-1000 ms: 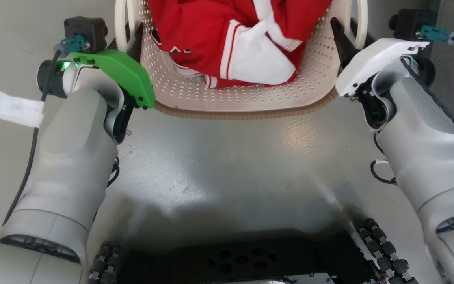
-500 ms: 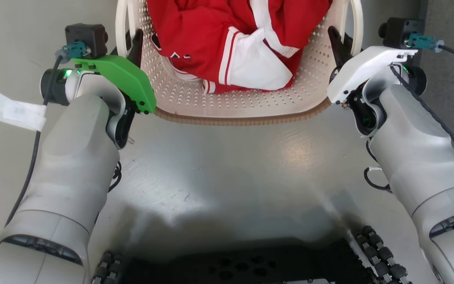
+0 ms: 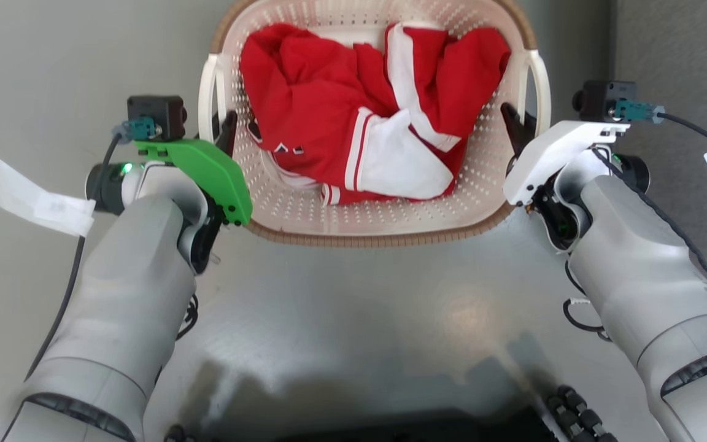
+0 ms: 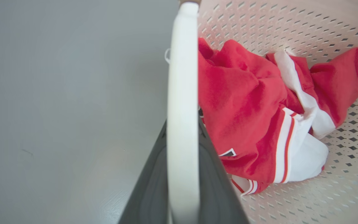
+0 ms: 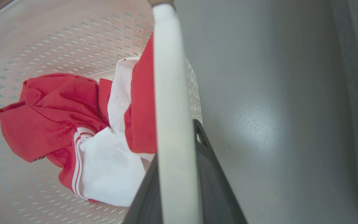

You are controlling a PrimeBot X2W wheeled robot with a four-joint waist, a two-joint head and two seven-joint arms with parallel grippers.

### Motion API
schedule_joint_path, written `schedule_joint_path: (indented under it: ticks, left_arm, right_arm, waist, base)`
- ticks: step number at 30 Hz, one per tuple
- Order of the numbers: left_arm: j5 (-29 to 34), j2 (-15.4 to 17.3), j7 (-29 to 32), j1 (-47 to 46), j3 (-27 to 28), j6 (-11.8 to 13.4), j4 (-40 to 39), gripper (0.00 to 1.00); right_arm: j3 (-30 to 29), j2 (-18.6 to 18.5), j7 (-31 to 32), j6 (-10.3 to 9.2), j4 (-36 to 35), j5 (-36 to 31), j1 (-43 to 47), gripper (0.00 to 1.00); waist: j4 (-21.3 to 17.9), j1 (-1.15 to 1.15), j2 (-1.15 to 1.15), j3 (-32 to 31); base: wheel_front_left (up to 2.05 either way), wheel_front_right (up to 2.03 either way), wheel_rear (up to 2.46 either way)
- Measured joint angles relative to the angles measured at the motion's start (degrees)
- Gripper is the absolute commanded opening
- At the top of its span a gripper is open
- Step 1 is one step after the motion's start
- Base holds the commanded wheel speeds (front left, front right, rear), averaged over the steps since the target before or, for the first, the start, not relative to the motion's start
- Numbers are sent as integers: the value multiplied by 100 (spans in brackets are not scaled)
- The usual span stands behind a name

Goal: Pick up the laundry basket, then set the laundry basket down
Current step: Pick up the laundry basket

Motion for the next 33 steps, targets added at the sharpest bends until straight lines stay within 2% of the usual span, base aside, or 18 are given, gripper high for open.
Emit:
schedule_joint_path:
  ticks: [33]
  left_arm:
    - [-1160, 44, 815, 1333, -737, 33, 18, 0]
  right_arm:
    - [746, 9, 1089, -7, 313, 755, 1126, 0]
  waist:
    - [-95, 0, 0, -2409]
  base:
    - [0, 0, 0]
